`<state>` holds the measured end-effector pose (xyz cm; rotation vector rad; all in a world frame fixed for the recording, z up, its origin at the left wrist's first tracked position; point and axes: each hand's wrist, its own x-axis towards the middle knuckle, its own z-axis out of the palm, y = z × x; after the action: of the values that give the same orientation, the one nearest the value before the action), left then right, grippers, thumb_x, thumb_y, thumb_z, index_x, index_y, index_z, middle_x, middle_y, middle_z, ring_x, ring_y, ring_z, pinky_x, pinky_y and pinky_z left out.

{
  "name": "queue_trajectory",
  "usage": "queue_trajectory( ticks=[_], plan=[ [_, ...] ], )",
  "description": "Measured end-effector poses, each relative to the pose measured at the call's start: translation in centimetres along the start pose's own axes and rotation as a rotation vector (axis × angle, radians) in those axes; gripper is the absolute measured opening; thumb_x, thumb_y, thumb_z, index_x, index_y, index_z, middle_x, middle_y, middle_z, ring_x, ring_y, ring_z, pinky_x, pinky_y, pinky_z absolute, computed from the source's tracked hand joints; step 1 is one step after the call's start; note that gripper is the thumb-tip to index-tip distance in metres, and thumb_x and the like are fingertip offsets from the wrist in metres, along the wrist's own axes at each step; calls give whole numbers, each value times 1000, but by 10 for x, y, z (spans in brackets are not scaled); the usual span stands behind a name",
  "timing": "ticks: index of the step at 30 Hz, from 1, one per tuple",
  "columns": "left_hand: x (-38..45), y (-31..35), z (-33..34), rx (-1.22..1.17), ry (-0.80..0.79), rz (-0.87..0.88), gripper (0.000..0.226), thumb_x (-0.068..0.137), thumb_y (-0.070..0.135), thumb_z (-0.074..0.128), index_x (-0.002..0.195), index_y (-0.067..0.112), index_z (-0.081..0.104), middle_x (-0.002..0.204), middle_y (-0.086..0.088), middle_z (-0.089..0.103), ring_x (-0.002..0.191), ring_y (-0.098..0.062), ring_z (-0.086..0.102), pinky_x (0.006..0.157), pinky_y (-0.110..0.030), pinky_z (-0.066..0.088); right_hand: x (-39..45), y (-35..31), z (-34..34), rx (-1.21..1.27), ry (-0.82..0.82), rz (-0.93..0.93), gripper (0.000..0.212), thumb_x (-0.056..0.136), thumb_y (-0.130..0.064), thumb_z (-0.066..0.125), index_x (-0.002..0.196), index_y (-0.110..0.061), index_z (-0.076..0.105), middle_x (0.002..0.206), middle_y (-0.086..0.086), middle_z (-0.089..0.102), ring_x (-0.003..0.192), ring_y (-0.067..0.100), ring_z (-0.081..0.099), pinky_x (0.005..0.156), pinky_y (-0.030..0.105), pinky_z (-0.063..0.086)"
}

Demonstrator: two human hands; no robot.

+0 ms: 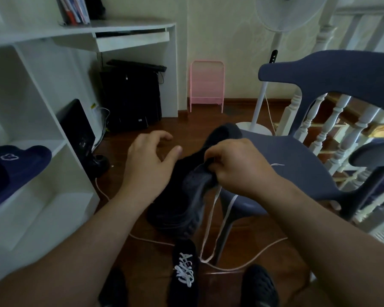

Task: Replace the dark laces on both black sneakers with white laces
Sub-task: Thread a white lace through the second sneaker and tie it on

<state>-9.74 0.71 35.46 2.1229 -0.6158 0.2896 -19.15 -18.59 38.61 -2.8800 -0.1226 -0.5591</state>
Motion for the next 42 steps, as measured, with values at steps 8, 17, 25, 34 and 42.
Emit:
queue_trajectory(
  ticks=[8,17,25,34,42],
  plan=[
    [-21,36,16,-694,-596,-455,38,97,49,61,119,20,74,109,-1,80,109,-20,75,107,-46,54,-1,-17,2,-2,-10,-36,18,85,-13,67,98,-23,75,85,-6,66,81,13,61,76,38,55],
    [-20,26,32,-1028,-490,-664,53,105,-8,48,146,23,60,133,-13,71,120,-36,70,107,-56,53,-7,8,-12,473,167,218,21,93,-18,74,107,-29,61,79,-11,71,78,4,67,74,25,55],
    [-29,42,40,-1193,-268,-616,76,102,-9,51,163,33,33,133,0,69,123,-20,66,108,-40,50,-8,2,-6,435,191,219,11,98,-25,69,103,-28,79,82,-24,67,83,-8,63,71,7,44],
    [-27,46,46,-1209,-26,-619,25,111,12,47,119,18,71,119,-10,77,113,-29,74,102,-49,57,2,-11,5,466,228,227,9,96,-29,69,101,-32,77,89,-23,69,90,-5,64,79,14,52],
    [-30,41,48,-928,94,-473,24,106,12,59,118,27,73,113,7,78,115,-13,72,107,-45,55,4,-20,9,400,282,194,12,96,-25,69,103,-31,77,87,-25,66,89,-7,66,80,9,53]
  ],
)
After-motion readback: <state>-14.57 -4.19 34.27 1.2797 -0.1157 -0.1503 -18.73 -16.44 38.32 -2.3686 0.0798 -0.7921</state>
